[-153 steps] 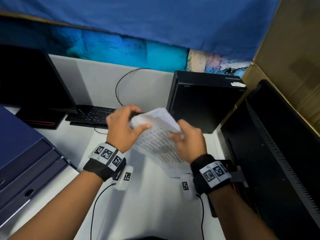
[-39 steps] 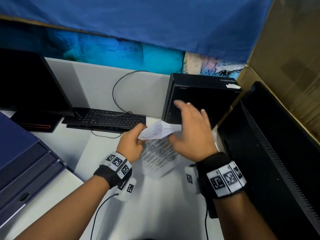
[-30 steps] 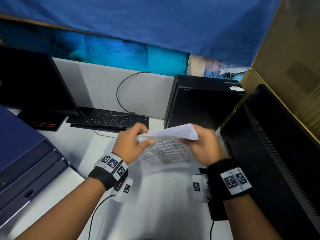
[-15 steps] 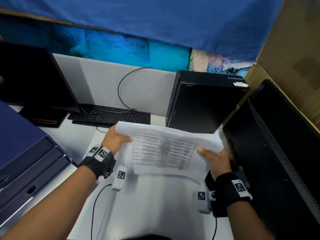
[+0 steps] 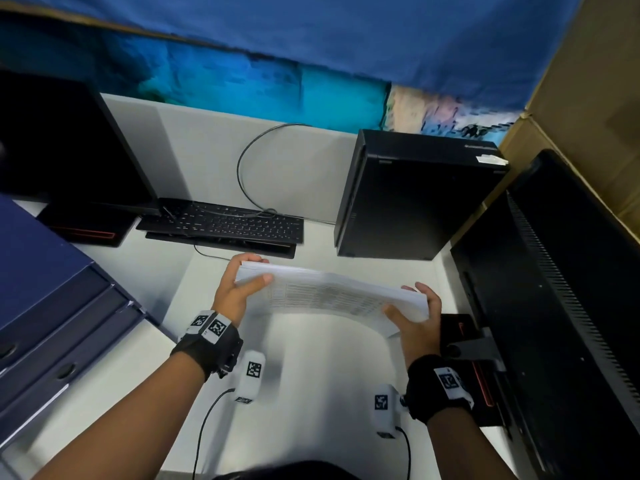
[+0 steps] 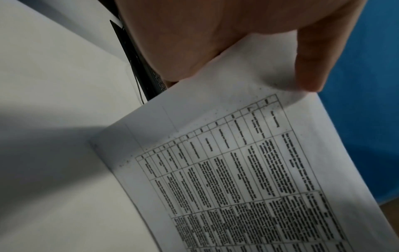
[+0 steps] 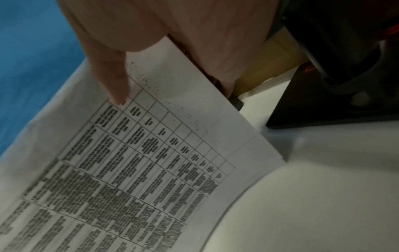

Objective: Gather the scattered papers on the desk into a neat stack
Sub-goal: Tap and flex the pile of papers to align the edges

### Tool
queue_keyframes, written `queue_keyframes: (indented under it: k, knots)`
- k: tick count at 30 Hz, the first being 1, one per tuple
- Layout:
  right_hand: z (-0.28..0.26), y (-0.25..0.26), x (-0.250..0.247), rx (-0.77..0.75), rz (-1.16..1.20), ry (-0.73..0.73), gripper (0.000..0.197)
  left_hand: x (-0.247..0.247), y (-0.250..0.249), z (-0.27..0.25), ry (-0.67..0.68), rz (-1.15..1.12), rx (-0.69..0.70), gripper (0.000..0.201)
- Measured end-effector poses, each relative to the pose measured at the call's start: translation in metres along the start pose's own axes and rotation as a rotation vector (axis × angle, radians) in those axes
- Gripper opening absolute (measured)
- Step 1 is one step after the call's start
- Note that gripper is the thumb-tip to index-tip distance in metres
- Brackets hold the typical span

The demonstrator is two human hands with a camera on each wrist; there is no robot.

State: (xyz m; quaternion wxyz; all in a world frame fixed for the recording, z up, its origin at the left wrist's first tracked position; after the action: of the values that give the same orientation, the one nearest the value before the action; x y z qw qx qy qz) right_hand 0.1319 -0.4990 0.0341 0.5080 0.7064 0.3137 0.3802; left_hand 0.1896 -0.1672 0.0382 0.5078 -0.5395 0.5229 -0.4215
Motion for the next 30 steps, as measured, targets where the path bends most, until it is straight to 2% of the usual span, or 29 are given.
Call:
queue_keyframes:
  k: [4, 7, 9, 11, 13, 15, 17, 21, 24, 26, 28, 30]
  knots:
    - [0.0, 0.007, 0.007, 0.006, 0.069, 0.013, 0.055, 0.003, -0.005, 0.005, -0.07, -0.023, -0.01, 0.033]
    - [0.003, 0.007, 0.011, 0.025, 0.051, 0.006, 0.054, 0.003, -0.002, 0.01, -0.127, 0.049, -0.018, 0.036]
    - [0.005, 0.007, 0.01, -0.015, -0.007, -0.009, 0.052, 0.002, -0.001, 0.013, -0.141, 0.118, -0.023, 0.04]
    - [0.007, 0.007, 0.01, -0.041, -0.052, -0.041, 0.046, 0.001, -0.002, 0.016, -0.142, 0.212, -0.032, 0.048]
    - [0.006, 0.007, 0.012, -0.04, -0.074, -0.058, 0.042, 0.002, 0.002, 0.016, -0.089, 0.32, -0.068, 0.065]
    - [0.005, 0.008, 0.014, -0.037, -0.095, -0.076, 0.047, 0.003, 0.005, 0.015, 0.005, 0.364, -0.073, 0.082]
    - [0.004, 0.009, 0.016, -0.035, -0.092, -0.085, 0.051, 0.003, 0.002, 0.012, 0.049, 0.456, -0.068, 0.09]
    - [-0.006, 0.007, 0.02, -0.089, -0.148, -0.049, 0.035, 0.001, 0.004, 0.001, -0.054, 0.512, -0.137, 0.076]
    - [-0.016, 0.002, 0.012, -0.087, -0.15, -0.038, 0.043, -0.003, 0.015, -0.011, -0.017, 0.457, -0.109, 0.078]
    - [-0.016, 0.005, 0.009, -0.084, -0.131, -0.026, 0.053, -0.008, 0.018, -0.013, 0.003, 0.324, -0.085, 0.071]
    - [-0.012, 0.012, 0.006, -0.14, -0.122, -0.01, 0.061, -0.007, 0.012, -0.012, -0.03, 0.204, -0.047, 0.07]
    - [-0.011, 0.024, 0.007, -0.202, -0.113, -0.02, 0.056, -0.003, -0.005, -0.01, -0.104, 0.156, 0.046, 0.054]
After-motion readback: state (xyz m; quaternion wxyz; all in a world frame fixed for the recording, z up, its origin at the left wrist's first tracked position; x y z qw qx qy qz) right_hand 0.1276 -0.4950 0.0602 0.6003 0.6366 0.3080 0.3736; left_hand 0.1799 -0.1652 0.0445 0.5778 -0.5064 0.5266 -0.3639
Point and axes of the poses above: each hand's wrist, its own z-axis towards the middle knuckle, its own x-axis out of the palm, y = z × x, the point moved 5 cm from there along z, towards the middle knuckle, and after that the axes turned 13 degrees about z, right-handed, at the moved point
